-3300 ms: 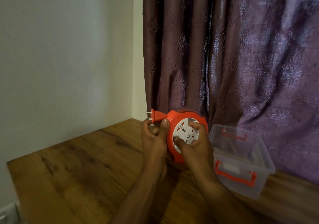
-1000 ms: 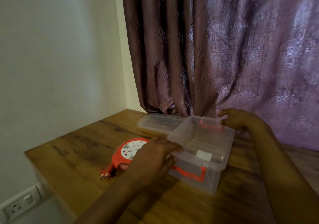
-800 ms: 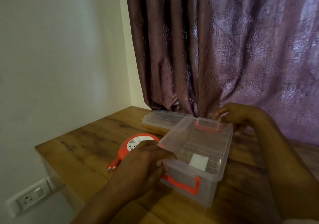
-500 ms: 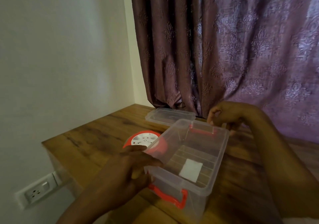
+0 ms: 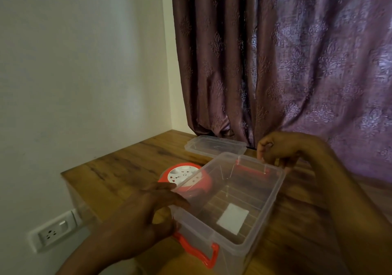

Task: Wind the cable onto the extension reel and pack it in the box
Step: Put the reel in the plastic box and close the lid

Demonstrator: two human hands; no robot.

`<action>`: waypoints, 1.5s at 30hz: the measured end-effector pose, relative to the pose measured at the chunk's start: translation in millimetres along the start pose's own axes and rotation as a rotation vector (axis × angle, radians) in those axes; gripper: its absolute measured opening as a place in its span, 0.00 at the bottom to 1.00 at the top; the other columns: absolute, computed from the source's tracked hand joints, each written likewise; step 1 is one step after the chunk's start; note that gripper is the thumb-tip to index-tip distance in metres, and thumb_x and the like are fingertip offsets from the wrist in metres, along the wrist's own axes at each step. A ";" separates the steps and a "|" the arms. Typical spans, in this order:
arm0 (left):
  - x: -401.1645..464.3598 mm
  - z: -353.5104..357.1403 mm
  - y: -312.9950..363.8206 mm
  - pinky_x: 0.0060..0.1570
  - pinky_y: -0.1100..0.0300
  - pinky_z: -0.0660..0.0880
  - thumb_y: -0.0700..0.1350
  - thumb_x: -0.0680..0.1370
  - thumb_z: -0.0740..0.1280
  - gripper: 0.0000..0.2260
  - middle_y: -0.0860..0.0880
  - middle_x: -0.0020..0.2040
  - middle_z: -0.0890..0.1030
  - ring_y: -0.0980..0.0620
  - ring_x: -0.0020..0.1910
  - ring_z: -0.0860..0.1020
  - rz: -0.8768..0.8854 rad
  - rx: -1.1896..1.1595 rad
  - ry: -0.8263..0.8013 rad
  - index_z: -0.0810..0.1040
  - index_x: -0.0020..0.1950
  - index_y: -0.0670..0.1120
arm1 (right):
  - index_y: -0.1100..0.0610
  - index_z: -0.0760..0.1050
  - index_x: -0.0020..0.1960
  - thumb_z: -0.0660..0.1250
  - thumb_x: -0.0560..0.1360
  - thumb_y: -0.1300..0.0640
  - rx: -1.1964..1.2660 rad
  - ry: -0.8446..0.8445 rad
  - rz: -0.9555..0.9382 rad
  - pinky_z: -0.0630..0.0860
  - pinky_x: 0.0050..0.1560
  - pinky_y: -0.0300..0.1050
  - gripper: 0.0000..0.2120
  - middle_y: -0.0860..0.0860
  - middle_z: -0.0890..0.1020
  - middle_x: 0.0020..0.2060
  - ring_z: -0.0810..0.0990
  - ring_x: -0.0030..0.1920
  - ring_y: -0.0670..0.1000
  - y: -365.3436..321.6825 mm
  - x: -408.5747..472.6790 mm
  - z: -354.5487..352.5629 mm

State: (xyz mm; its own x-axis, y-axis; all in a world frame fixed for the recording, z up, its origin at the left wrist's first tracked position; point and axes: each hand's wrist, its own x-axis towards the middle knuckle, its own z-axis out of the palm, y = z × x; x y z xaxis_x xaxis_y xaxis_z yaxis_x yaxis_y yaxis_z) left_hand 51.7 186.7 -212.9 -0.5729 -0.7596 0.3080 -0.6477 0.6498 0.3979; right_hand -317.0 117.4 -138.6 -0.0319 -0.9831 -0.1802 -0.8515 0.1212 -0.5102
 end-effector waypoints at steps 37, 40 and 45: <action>160.3 21.3 -115.8 0.40 0.58 0.77 0.56 0.72 0.75 0.27 0.43 0.53 0.81 0.47 0.44 0.79 -0.832 -0.307 -0.159 0.73 0.62 0.42 | 0.46 0.74 0.64 0.69 0.74 0.49 -0.023 0.169 -0.456 0.76 0.59 0.48 0.19 0.45 0.78 0.59 0.77 0.57 0.42 -65.6 1.8 52.3; 159.1 24.2 -112.3 0.40 0.57 0.77 0.45 0.75 0.73 0.12 0.46 0.46 0.77 0.48 0.42 0.76 -0.800 -0.396 -0.018 0.72 0.53 0.44 | 0.48 0.72 0.66 0.69 0.74 0.50 -0.025 0.188 -0.448 0.75 0.60 0.48 0.21 0.46 0.77 0.60 0.76 0.58 0.43 -65.3 3.8 53.1; 156.2 34.0 -112.1 0.40 0.56 0.78 0.40 0.76 0.71 0.08 0.45 0.41 0.77 0.50 0.35 0.76 -0.820 -0.361 0.010 0.73 0.42 0.43 | 0.51 0.71 0.67 0.69 0.75 0.52 -0.019 0.197 -0.443 0.73 0.58 0.40 0.21 0.48 0.76 0.61 0.75 0.58 0.43 -66.1 2.5 52.7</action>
State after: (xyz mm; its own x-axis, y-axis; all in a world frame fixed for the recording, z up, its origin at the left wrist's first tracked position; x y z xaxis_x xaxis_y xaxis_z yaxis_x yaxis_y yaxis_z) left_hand 17.8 -3.8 -238.8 0.0066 -0.9825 -0.1859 -0.6531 -0.1450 0.7432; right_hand -233.3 114.2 -149.6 0.2392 -0.9470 0.2144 -0.8150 -0.3159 -0.4859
